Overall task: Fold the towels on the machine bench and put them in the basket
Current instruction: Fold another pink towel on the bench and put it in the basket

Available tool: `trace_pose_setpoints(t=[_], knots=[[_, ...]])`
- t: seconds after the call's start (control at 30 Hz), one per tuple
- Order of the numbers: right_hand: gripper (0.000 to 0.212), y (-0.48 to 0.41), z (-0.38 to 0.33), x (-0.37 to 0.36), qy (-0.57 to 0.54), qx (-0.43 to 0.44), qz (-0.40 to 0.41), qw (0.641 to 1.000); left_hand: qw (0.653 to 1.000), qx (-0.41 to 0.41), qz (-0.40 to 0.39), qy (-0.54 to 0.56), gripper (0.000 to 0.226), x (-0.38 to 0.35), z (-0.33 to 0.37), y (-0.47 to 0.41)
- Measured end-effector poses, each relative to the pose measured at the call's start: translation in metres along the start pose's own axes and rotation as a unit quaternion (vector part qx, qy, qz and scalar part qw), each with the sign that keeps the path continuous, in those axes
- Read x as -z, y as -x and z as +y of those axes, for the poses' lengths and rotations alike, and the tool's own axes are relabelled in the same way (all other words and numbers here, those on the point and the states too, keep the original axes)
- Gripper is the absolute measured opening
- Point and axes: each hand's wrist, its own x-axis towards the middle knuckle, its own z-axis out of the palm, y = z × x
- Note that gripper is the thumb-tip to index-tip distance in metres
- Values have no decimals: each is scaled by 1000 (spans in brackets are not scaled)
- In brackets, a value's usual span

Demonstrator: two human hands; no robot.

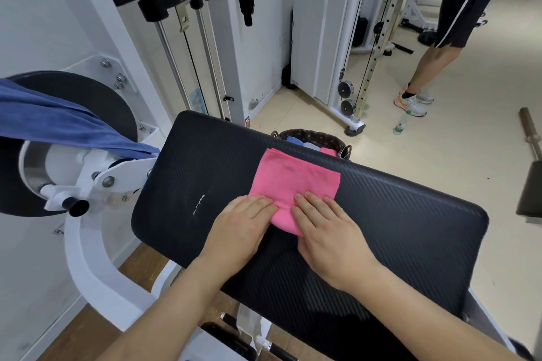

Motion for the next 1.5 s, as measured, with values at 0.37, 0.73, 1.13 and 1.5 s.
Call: trace_pose_setpoints(t=[0.37,0.73,1.13,1.5], knots=[[49,112,-1,11,-79,93,-130,984,973,12,-208,100,22,7,101,75],[29,124,-4,11,-198,-33,-106,974,929,120,-228,264,41,10,89,82],[16,102,11,16,-352,-131,-102,921,871,272,-184,365,11,11,73,70],[39,96,-2,14,-206,-260,26,943,882,353,-117,290,26,0,87,54]])
